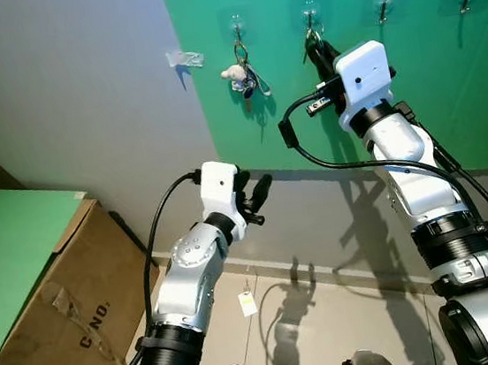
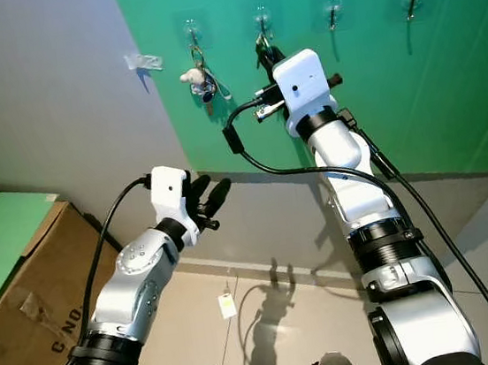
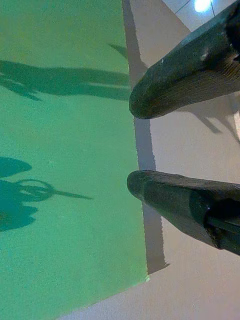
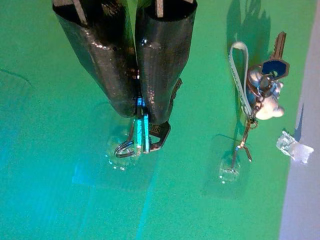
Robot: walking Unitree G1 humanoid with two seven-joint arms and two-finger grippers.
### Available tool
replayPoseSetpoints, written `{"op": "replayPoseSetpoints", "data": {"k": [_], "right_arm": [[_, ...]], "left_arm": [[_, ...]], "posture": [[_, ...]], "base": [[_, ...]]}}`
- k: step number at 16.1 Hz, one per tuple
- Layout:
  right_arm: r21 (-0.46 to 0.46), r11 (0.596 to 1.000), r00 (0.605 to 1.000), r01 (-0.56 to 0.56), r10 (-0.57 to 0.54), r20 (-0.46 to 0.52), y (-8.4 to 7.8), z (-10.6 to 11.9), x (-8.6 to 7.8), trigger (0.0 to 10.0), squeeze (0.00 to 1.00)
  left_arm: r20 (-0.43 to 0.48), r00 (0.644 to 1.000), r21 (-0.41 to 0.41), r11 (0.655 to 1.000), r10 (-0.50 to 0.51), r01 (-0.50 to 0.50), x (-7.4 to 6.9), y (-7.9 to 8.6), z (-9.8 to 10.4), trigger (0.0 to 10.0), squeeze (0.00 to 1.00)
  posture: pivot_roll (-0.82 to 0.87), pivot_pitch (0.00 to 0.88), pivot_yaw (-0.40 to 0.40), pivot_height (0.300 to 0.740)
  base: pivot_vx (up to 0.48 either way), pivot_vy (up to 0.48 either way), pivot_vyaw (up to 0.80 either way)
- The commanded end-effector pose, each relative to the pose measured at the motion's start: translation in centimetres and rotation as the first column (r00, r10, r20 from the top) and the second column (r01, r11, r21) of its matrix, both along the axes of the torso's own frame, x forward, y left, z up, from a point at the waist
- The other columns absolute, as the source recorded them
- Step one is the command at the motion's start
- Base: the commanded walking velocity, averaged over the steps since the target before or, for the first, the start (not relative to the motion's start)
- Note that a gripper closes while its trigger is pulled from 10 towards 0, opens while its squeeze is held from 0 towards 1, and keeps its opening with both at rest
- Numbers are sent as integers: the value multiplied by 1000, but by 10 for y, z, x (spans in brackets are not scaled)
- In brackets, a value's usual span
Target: Hang keys on a hook
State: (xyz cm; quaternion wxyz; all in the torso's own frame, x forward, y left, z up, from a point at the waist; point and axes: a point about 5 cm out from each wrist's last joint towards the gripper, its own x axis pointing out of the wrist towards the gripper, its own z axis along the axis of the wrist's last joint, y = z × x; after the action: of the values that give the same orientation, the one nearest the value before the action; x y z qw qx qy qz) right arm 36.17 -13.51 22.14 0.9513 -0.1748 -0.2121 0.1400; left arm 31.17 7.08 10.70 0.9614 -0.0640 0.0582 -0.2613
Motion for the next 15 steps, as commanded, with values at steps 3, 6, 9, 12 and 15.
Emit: {"op": "replayPoseSetpoints", "data": {"k": [3, 6, 9, 12, 15], "right_arm": [[-11, 999, 998, -49, 49, 27, 7, 6, 4, 0, 0], [-17, 996, 996, -88, 88, 28, 10, 7, 6, 0, 0], [-5, 992, 992, -125, 125, 15, 14, 7, 8, 0, 0], [98, 982, 984, -162, 168, -55, 18, 4, 12, 0, 0], [201, 963, 974, -178, 201, -101, 18, 4, 15, 0, 0]], "left_arm": [[34, 999, 13, 999, 32, -32, 1, 3, 4, 10000, 0], [44, 998, 13, 999, 35, -36, 0, 1, 5, 10000, 0], [50, 998, 14, 999, 35, -36, 1, 1, 6, 10000, 0], [59, 998, 16, 999, 37, -38, 3, 2, 9, 10000, 0], [61, 997, 21, 999, 41, -42, 4, 4, 9, 10000, 0]], "posture": [[-241, 51, 125, 717], [-236, 39, 116, 717], [-230, 28, 112, 717], [-227, 22, 108, 717], [-227, 24, 109, 717]], "base": [[0, 0, 0], [0, 0, 0], [0, 0, 0], [0, 0, 0], [0, 0, 0]]}}
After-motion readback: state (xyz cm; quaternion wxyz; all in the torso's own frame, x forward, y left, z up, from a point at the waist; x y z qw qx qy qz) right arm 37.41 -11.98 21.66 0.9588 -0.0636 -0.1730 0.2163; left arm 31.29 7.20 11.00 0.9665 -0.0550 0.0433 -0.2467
